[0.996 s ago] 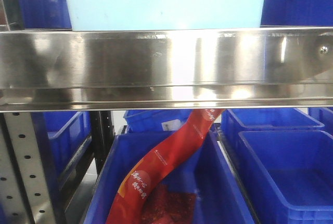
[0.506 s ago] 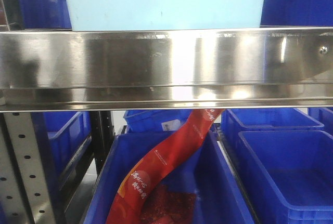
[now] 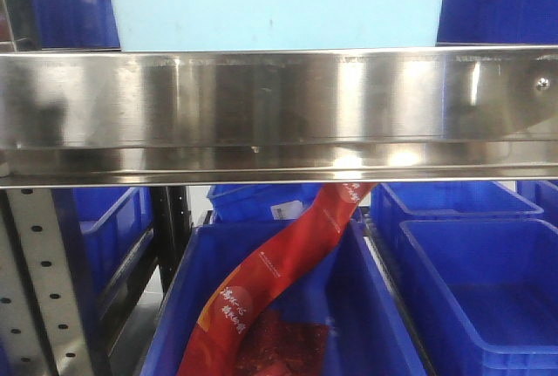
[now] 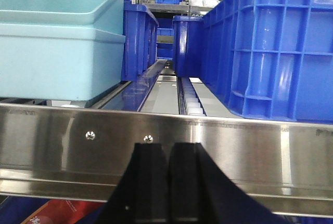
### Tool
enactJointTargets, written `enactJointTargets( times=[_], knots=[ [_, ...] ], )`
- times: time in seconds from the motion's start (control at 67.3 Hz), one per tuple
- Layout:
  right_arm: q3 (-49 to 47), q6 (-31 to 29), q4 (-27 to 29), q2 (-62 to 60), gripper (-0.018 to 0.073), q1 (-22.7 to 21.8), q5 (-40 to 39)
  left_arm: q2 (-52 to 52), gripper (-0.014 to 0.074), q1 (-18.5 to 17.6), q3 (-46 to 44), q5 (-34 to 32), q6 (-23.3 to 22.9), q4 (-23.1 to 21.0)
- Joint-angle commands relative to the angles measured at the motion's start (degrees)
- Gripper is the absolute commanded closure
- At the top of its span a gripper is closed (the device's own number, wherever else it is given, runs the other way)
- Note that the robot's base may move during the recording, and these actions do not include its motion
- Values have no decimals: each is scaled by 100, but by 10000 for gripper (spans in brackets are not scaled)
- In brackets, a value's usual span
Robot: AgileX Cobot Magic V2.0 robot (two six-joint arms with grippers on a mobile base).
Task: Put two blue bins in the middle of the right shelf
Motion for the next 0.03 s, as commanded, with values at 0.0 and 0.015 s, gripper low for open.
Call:
enactJointTargets(
  times=[0.0, 0.015],
  knots=[
    [7, 0, 17, -22, 726, -25, -68, -38, 707, 17, -11, -65, 5, -18],
    [7, 0, 17, -22, 726, -25, -68, -38, 707, 17, -11, -65, 5, -18]
  ],
)
